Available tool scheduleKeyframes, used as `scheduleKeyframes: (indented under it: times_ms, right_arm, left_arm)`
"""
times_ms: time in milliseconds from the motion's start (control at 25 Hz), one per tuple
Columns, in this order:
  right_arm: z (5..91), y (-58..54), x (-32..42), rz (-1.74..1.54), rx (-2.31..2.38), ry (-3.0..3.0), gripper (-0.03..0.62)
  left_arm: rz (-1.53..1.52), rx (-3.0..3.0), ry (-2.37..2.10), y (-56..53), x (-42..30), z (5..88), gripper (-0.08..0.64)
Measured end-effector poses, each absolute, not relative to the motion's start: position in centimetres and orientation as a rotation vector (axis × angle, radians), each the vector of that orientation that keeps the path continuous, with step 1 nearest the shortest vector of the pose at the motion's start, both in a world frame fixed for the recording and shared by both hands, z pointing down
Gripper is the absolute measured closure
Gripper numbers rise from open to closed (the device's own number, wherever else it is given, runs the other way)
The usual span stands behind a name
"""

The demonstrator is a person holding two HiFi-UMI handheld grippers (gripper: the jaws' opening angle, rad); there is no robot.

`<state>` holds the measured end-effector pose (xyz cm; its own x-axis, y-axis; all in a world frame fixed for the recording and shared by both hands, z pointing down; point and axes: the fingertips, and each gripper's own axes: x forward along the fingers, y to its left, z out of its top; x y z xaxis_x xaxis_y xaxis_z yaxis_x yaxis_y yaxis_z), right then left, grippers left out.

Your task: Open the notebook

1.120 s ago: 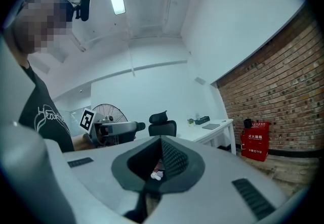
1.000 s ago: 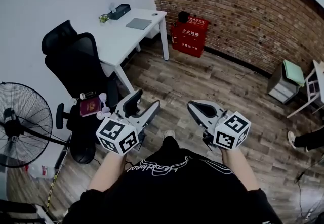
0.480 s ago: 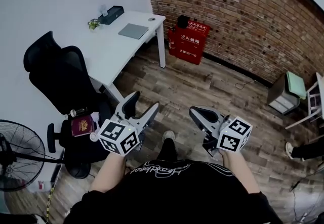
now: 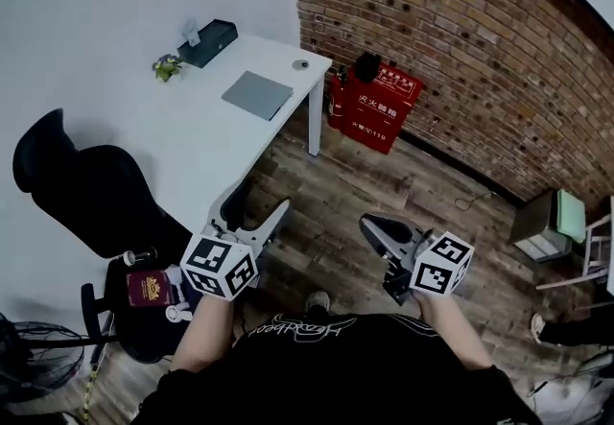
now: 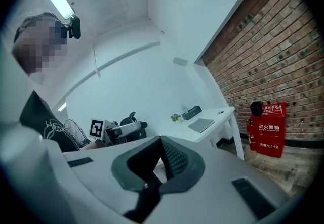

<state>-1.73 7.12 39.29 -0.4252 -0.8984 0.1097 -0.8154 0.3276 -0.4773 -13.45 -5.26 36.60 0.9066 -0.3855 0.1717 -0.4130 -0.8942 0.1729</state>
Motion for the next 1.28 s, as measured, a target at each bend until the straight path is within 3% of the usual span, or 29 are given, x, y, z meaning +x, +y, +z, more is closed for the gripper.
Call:
scheduleKeyframes:
  times_ms: [480, 1280]
  right_arm:
    - [39.1, -4.4, 3.8, -0.717, -1.424, 2.399, 0.592]
    - [42.3, -28.0, 15.6, -0.823, -0.900, 2.892, 0.592]
  left_arm:
    - [0.268, 2.772, -0.585, -15.4, -6.8, 38.2, 0.212]
    - [0.489, 2.604, -1.171, -33.2, 5.1, 44.0, 0.213]
